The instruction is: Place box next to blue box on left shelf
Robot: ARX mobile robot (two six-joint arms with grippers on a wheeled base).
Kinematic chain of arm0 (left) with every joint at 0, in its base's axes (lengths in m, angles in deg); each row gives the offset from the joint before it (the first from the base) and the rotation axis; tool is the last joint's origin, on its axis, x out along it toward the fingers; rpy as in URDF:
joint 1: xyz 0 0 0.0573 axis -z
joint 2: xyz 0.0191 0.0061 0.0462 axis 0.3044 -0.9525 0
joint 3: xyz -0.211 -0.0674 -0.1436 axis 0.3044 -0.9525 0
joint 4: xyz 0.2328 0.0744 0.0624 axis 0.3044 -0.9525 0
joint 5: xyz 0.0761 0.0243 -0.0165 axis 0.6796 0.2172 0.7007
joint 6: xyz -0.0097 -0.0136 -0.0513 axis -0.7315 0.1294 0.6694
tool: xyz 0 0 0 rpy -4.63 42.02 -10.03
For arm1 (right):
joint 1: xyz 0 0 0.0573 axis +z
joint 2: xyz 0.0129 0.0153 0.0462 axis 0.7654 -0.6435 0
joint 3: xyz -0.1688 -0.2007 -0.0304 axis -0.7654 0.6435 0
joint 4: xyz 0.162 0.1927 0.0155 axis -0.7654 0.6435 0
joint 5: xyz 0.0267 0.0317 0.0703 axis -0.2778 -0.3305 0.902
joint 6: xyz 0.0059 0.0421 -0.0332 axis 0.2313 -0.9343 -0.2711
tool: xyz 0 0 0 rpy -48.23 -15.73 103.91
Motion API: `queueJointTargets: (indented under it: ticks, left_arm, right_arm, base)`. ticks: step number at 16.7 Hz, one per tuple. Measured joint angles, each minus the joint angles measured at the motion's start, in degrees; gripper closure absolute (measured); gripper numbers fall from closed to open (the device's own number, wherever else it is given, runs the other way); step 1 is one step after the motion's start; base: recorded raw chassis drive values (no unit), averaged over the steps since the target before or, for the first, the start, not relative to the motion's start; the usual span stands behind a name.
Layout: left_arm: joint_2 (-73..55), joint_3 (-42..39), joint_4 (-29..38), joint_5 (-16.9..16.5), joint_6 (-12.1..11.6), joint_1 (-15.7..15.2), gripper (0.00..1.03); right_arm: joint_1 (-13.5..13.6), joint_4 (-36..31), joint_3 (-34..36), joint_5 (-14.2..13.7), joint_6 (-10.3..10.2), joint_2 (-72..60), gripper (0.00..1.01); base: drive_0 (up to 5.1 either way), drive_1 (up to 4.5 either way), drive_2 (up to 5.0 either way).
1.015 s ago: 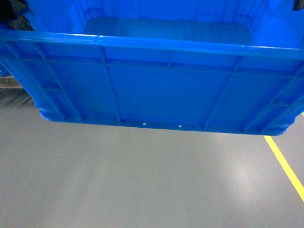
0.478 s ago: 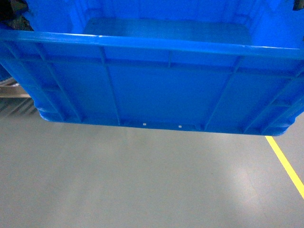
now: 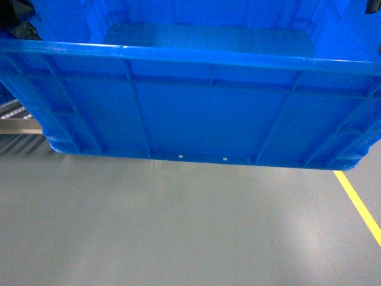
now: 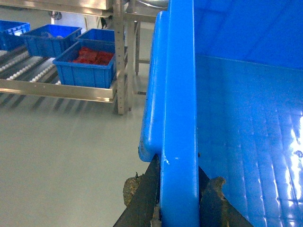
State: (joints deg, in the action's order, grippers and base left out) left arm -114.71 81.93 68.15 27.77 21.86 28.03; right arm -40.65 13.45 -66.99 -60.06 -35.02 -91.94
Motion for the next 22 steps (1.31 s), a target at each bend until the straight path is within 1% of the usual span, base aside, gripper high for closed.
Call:
queueJointTargets:
  ticks: [22]
  left_arm:
    - [0.02, 0.00, -0.11, -0.02, 0.00, 0.00, 0.94]
  right_arm:
    - [0.00, 0.07, 0.02, -0.02, 0.15, 0.00, 0.82]
  base:
    - [0.0, 4.19, -4.2]
